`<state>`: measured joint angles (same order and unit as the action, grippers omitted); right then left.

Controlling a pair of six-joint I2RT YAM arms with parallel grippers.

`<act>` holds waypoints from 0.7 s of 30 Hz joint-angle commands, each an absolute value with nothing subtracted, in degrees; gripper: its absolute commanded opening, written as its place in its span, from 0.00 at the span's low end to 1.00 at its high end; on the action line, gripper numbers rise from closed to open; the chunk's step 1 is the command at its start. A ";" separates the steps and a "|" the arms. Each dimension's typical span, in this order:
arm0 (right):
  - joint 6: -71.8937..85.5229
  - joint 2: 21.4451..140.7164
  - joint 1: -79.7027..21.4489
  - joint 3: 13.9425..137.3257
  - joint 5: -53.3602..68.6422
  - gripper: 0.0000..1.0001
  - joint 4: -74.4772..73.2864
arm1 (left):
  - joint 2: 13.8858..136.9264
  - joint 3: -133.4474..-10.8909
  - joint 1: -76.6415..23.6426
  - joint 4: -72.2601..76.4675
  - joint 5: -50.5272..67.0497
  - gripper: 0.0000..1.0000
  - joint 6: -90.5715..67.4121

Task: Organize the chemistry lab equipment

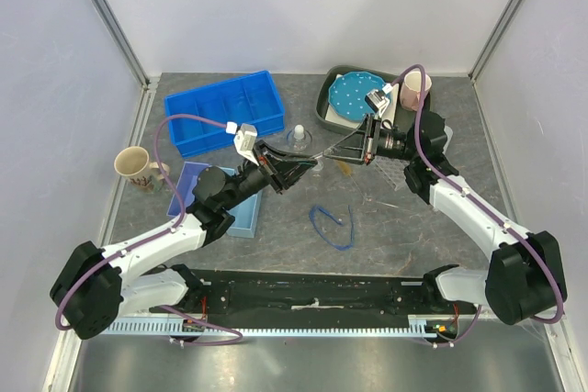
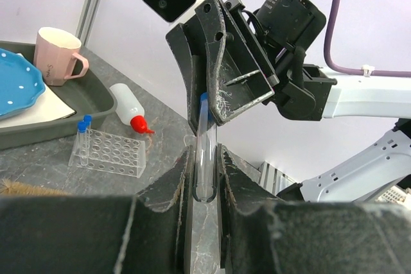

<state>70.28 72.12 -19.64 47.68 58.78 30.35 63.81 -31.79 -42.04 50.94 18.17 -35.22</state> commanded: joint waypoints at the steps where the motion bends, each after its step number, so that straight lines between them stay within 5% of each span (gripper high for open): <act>1: 67.77 71.19 -19.51 48.08 59.33 0.21 30.50 | 63.99 -32.96 -42.10 49.05 16.26 0.20 -35.07; 3: 66.02 70.75 -18.11 48.08 59.50 0.20 29.45 | 62.94 -33.13 -42.01 45.72 15.38 0.41 -34.81; 9: 49.61 69.79 -10.47 50.87 58.71 0.17 12.90 | 57.23 -34.19 -40.61 27.84 13.89 0.76 -29.98; 15: 15.34 68.91 -4.31 57.55 45.22 0.17 -14.79 | 51.24 -38.22 -38.67 6.18 10.29 0.83 -15.16; 21: -1.48 67.50 -4.31 57.39 22.52 0.17 -19.16 | 52.56 -40.69 -38.76 -5.45 5.97 0.83 -11.69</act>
<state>16.01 69.17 -4.14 55.35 39.03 -11.90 51.62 -37.82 -38.92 4.60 8.88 -18.33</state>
